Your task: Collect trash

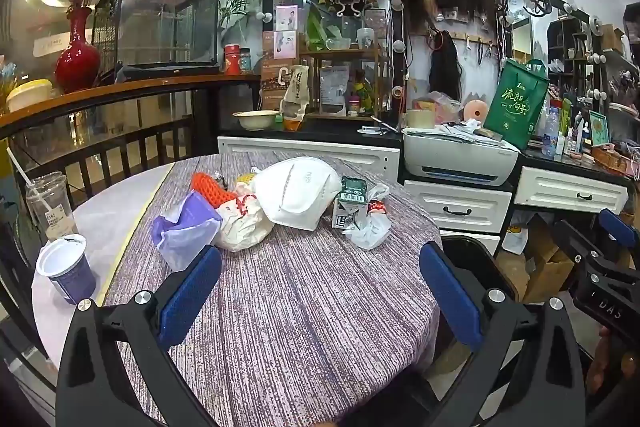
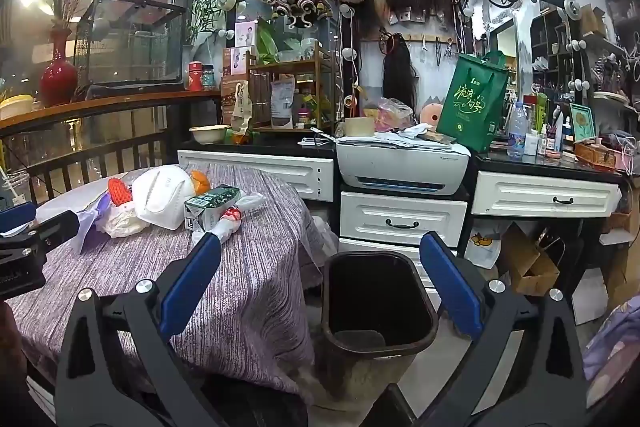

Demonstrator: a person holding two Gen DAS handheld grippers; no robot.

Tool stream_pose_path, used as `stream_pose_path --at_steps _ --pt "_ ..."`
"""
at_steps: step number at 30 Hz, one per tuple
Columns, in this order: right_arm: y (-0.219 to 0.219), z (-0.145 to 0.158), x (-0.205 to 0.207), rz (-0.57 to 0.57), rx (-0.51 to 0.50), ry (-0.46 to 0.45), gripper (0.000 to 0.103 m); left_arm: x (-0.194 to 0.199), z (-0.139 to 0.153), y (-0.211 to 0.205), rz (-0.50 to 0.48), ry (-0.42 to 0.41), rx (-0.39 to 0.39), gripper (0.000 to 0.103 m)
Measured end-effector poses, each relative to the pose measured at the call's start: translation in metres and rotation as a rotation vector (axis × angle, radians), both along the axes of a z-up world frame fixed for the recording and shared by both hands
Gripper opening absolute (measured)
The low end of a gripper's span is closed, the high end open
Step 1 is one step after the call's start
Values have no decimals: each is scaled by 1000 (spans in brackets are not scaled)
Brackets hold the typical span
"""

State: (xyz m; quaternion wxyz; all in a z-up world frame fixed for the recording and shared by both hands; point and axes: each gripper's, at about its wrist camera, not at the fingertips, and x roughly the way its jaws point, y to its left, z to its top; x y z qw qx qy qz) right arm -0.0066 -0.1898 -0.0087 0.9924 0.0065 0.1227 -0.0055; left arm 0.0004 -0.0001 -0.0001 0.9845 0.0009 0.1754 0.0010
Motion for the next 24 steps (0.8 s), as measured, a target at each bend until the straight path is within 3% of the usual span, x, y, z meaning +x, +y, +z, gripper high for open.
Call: stream_pose_path --at_steps 24 --pt "-6 -3 1 -2 5 6 98 2 -3 -3 -6 5 13 98"
